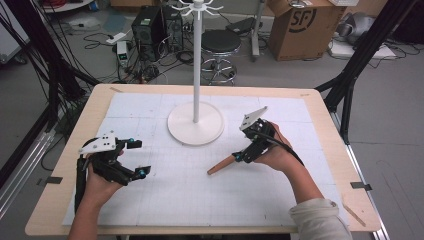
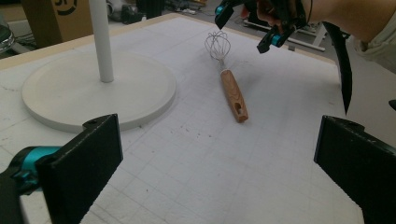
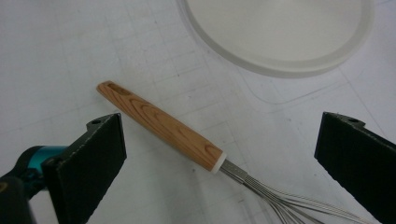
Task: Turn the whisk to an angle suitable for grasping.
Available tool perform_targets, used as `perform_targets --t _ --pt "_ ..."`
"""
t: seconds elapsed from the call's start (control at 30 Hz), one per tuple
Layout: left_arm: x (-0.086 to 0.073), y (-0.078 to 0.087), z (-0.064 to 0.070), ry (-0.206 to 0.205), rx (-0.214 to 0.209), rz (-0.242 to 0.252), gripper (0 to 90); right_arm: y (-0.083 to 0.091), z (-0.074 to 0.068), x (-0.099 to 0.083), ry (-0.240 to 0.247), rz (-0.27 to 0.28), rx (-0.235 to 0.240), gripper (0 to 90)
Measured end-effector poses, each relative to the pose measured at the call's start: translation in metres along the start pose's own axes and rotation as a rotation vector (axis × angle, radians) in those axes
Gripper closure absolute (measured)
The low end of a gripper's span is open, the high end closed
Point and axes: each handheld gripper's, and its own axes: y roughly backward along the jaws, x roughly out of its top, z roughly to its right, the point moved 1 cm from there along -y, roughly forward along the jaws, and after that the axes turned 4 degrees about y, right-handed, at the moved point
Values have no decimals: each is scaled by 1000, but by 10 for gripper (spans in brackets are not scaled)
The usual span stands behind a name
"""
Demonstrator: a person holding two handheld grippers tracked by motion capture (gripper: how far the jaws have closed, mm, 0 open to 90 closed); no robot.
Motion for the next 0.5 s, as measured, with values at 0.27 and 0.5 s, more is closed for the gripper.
perform_targets --t 0.27,0.5 --pt "-1 -2 -1 -2 2 -12 16 -25 6 0 55 -115 64 153" --pt "-1 -4 -1 -2 -1 -22 16 -37 3 -1 112 -183 112 260"
